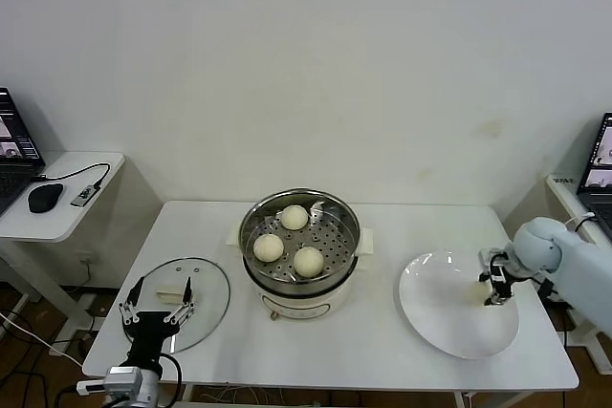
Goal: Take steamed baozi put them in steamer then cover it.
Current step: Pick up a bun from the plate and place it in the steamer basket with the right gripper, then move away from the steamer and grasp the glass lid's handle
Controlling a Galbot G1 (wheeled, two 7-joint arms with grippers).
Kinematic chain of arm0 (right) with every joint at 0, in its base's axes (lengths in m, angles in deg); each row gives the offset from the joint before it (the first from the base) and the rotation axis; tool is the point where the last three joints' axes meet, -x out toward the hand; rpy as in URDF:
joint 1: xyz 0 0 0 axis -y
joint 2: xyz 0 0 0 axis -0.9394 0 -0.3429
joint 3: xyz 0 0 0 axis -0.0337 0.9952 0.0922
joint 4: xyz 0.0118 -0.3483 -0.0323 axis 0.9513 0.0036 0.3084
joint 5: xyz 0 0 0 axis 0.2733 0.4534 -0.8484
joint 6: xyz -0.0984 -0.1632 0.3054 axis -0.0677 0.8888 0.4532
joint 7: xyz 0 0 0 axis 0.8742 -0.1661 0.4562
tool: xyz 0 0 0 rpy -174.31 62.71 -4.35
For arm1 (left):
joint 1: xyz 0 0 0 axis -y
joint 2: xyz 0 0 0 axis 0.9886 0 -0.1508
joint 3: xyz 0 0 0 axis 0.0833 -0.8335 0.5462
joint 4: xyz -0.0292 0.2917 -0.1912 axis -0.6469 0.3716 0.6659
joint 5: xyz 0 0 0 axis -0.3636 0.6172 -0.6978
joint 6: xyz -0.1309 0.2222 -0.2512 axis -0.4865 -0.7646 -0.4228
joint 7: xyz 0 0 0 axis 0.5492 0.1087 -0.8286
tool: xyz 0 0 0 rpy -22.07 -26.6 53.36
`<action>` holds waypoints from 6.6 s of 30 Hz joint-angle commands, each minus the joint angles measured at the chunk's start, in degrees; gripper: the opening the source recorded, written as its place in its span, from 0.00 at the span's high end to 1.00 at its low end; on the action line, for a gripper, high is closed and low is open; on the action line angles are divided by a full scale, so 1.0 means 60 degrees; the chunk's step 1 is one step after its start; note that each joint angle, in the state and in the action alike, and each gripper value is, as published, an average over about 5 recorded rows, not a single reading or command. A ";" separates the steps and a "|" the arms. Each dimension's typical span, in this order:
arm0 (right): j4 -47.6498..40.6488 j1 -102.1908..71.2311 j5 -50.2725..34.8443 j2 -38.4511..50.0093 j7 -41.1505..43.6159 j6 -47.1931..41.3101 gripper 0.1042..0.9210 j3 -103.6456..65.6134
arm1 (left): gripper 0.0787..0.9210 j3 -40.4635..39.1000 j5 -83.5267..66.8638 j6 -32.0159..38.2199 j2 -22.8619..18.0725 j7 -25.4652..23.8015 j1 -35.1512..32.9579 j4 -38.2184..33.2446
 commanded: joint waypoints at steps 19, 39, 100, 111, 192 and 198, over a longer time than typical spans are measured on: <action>0.0934 0.8454 -0.6531 -0.4738 -0.1055 -0.2200 0.45 0.5992 | 0.12 -0.0047 -0.0162 0.0007 0.0066 -0.0017 0.0137 0.0149; -0.0296 0.5846 -0.6136 -0.6560 -0.1687 -0.3377 0.44 0.5703 | 0.12 0.0122 -0.0150 0.0036 -0.0008 -0.0008 0.0066 0.0073; 0.4950 -1.0046 -0.3993 -0.2874 -0.8089 0.3773 0.12 -1.0939 | 0.12 0.0015 0.0264 0.0375 -0.0064 -0.0010 0.0025 0.0319; 0.5305 -1.2809 -0.2746 -0.6873 -0.7818 0.4722 0.12 -1.4878 | 0.12 0.0315 0.5532 0.0867 -0.0039 0.0414 -0.0154 0.1171; 0.5145 -1.4734 -0.1905 -0.9042 -0.9458 0.4686 0.12 -1.7625 | 0.51 -0.0712 1.3031 0.2182 0.2220 0.0467 0.4256 0.7963; 0.5169 -1.4747 -0.1789 -0.9028 -0.9380 0.4723 0.12 -1.7590 | 0.72 -0.0714 1.2732 0.2435 0.2201 0.1007 0.4308 0.8219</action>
